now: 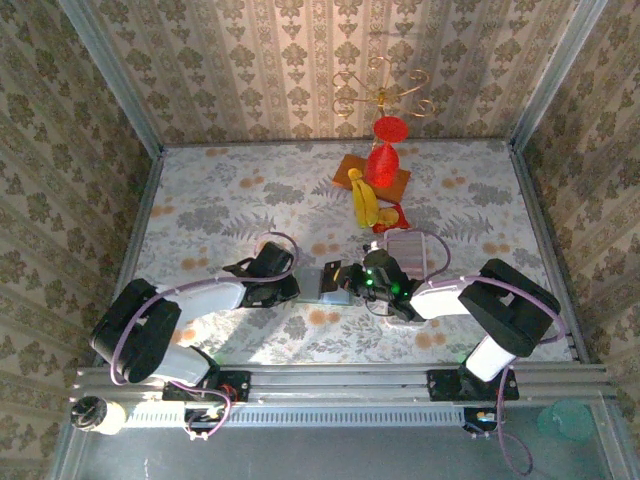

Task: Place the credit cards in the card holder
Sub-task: Insert the credit card into the card slot.

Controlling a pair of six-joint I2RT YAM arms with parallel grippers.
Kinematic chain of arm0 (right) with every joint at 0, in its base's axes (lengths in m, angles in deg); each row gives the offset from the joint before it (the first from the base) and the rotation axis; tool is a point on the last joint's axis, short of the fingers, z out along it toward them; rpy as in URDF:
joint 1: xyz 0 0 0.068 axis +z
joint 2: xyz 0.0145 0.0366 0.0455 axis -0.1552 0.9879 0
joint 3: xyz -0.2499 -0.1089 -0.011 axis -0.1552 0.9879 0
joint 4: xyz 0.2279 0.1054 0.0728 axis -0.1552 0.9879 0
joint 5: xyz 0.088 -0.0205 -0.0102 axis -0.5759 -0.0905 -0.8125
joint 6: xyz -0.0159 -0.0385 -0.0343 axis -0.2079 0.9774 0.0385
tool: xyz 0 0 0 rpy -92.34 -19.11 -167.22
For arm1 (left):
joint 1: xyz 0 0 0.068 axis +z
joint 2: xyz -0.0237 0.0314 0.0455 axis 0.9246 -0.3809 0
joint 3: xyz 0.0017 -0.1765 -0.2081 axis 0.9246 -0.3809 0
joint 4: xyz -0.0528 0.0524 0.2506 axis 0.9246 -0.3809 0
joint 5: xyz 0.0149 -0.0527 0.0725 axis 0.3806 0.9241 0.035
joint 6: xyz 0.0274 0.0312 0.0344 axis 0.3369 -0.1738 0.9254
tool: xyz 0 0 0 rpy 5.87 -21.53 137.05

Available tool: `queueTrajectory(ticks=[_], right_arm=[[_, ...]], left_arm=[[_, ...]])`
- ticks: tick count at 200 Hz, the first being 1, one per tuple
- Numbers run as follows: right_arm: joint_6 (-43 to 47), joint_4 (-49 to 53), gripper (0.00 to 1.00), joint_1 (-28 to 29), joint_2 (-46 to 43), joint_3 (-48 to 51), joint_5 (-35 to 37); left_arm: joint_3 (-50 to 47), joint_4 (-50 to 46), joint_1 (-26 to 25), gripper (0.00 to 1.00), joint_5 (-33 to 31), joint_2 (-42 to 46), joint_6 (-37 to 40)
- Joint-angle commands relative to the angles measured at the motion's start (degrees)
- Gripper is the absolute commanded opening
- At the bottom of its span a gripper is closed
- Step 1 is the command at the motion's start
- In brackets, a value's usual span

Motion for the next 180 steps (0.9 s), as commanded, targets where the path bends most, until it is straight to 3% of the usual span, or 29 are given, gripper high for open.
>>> queueTrajectory(ticks=[1, 180], right_arm=[[-0.36, -0.56, 0.00, 0.49, -1.67, -0.22, 2.07], [-2.37, 0.06, 0.00, 0.69, 4.75, -3.10, -3.77]], left_arm=[[-1.30, 0.65, 0.47, 0.16, 1.15, -1.01, -0.68], [-3.24, 2.17, -0.31, 0.14, 1.40, -0.35, -2.35]])
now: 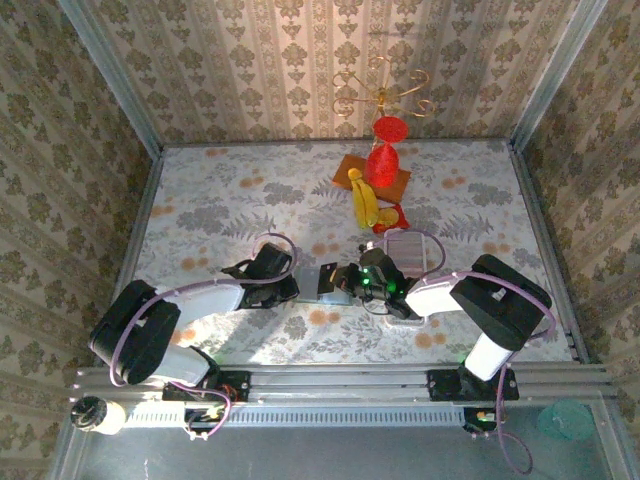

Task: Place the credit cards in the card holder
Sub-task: Insert the credit card into the card slot.

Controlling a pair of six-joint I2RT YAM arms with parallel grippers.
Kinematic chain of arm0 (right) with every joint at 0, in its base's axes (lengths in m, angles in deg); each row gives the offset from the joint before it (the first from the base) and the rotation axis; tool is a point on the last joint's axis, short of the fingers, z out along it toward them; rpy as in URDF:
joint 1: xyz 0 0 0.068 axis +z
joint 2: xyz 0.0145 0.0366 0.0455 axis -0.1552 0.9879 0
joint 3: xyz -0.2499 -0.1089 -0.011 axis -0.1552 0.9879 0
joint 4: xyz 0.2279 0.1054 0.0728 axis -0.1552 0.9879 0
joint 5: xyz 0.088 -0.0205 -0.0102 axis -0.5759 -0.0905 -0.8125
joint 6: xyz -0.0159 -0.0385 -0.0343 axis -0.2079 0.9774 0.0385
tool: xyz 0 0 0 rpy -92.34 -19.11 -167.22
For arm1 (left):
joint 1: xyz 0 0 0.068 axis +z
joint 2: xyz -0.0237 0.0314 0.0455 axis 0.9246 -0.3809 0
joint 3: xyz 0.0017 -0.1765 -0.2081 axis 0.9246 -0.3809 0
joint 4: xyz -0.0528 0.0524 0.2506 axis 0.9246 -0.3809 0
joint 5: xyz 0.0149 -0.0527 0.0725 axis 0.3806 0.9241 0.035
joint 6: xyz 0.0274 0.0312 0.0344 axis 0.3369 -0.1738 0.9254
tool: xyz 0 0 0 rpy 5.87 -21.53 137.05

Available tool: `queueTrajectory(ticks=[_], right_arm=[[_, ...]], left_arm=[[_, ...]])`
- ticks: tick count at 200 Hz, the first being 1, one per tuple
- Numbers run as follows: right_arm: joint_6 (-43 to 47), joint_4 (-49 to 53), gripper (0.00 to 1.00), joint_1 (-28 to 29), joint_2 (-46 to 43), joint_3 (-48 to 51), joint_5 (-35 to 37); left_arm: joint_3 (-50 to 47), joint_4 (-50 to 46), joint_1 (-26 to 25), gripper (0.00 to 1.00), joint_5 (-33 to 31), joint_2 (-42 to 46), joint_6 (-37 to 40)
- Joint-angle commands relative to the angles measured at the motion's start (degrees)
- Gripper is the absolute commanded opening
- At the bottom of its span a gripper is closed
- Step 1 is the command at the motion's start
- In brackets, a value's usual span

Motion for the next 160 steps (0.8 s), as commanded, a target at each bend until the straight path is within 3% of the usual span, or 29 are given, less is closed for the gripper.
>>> queueTrajectory(ticks=[1, 43, 105, 160], right_arm=[[-0.84, 0.54, 0.00, 0.59, 1.29, -1.33, -1.37], [-0.70, 3.52, 0.00, 1.02, 0.88, -1.71, -2.98], [-1.99, 11.62, 0.00, 1.56, -1.95, -0.79, 0.42], [-1.64, 9.45, 0.00, 2.17, 1.60, -2.80, -2.56]], left_arm=[[-1.75, 0.02, -0.65, 0.14, 0.92, -0.87, -1.26], [-1.81, 0.11, -0.94, 0.14, 0.59, -1.25, -1.43], [-1.93, 1.07, -1.05, 0.14, 0.18, -1.78, -1.85], [-1.99, 1.16, -1.03, 0.13, 0.41, -2.02, -1.61]])
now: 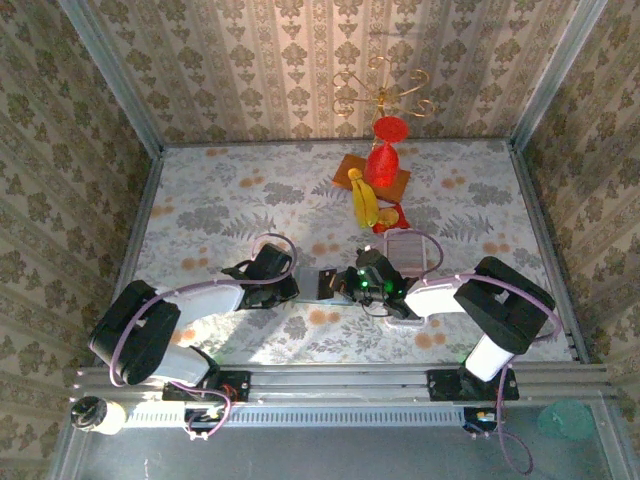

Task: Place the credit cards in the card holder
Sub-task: Insert the credit card into the card slot.

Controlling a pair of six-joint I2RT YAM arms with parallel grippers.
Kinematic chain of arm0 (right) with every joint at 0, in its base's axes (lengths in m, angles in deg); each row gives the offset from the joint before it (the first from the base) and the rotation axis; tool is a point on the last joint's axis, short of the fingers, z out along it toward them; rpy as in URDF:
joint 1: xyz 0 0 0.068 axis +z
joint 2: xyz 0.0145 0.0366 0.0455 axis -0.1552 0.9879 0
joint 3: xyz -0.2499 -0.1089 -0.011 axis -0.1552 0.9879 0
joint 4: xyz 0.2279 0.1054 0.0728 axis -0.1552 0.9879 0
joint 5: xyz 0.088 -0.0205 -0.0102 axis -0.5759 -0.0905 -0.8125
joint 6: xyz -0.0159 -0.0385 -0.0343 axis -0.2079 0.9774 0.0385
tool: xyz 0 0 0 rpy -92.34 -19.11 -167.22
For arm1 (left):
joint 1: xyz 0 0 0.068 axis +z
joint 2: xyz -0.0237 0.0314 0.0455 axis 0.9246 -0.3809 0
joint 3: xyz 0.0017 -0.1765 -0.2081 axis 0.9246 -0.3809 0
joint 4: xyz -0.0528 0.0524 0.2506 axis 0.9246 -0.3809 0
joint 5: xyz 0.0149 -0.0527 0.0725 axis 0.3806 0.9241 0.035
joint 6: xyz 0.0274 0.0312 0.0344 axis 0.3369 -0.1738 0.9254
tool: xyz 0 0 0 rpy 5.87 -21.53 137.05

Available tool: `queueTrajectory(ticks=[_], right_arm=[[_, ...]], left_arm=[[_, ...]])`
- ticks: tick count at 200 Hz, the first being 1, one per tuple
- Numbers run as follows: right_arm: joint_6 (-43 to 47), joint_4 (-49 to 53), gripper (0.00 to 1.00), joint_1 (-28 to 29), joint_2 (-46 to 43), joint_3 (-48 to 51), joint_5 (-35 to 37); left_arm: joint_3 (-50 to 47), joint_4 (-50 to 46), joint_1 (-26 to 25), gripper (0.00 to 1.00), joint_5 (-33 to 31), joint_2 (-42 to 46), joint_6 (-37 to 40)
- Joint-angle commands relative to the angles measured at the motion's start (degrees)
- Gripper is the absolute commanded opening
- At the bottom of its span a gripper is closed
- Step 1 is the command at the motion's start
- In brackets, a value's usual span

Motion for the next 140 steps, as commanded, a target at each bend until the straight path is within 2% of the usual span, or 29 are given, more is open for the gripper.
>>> queueTrajectory(ticks=[1, 74, 94, 140], right_arm=[[-0.17, 2.92, 0.00, 0.84, 2.80, -1.59, -1.63], [0.81, 1.72, 0.00, 0.96, 5.49, -4.06, -4.12], [1.29, 2.54, 0.20, 0.97, 5.68, -4.79, -4.66], [3.08, 6.93, 0.47, 1.08, 2.61, -4.91, -1.86]], left_arm=[[-1.74, 0.66, -0.89, 0.13, 0.70, -2.08, -0.78], [-1.87, 1.41, -1.00, 0.13, 1.17, -2.42, -0.95], [-1.93, 1.23, -1.12, 0.13, 1.18, -2.35, -0.96], [-2.20, 0.75, -1.48, 0.12, 0.73, -1.35, -1.22]])
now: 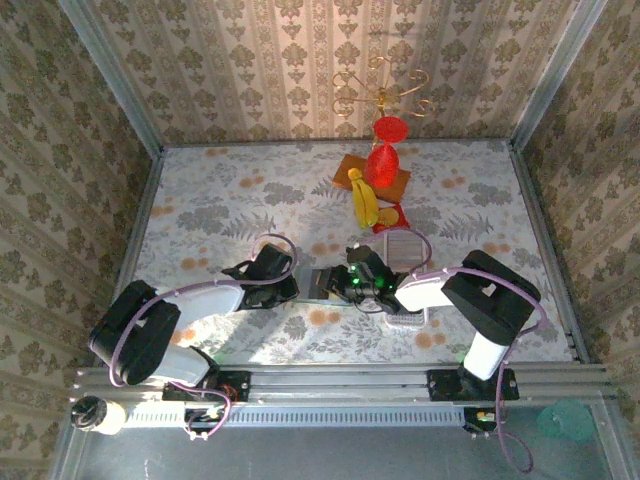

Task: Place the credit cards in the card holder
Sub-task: Insert the credit card into the card slot.

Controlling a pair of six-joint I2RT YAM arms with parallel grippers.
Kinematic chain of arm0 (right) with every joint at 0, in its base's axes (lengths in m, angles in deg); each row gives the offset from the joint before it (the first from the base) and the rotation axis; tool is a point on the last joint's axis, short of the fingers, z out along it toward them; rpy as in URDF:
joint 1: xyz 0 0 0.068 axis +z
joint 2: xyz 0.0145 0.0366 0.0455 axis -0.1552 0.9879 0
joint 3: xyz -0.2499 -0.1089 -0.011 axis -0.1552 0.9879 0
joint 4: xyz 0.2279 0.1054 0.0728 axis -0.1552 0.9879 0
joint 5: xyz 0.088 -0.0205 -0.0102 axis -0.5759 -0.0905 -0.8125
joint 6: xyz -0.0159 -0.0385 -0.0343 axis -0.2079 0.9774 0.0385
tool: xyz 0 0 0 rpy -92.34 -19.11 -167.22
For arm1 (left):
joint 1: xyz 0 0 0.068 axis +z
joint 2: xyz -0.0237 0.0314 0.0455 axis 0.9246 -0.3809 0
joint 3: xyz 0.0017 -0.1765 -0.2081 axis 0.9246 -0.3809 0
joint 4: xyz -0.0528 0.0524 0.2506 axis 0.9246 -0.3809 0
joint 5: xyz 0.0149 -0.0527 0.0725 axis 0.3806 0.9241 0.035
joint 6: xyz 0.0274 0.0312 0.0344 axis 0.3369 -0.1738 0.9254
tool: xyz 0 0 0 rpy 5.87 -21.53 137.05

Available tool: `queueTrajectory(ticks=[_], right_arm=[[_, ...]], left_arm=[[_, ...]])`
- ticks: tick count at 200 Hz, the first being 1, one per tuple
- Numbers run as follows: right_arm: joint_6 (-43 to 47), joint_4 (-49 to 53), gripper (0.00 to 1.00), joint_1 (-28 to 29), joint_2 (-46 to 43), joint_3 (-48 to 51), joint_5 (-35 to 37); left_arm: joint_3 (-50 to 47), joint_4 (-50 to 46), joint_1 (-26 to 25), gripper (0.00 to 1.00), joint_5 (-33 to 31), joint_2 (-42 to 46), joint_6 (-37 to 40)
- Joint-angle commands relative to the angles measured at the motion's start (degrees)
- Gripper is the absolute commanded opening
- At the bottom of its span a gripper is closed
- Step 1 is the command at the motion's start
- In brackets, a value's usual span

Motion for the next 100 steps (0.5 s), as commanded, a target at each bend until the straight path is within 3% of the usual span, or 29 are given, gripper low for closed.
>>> queueTrajectory(ticks=[1, 41, 100], right_arm=[[2.20, 6.75, 0.48, 0.46, -1.55, -0.44, 1.38], [5.18, 12.81, 0.45, 0.45, -3.65, -2.22, 3.56], [6.51, 13.89, 0.24, 0.45, -1.30, -4.75, 1.94]], left_arm=[[-2.04, 0.44, -1.24, 0.12, 1.07, -1.32, -1.04], [-2.21, 0.22, -1.35, 0.12, 0.89, -1.06, -1.22], [-1.86, 0.81, -1.88, 0.11, 1.19, -1.89, -1.39]])
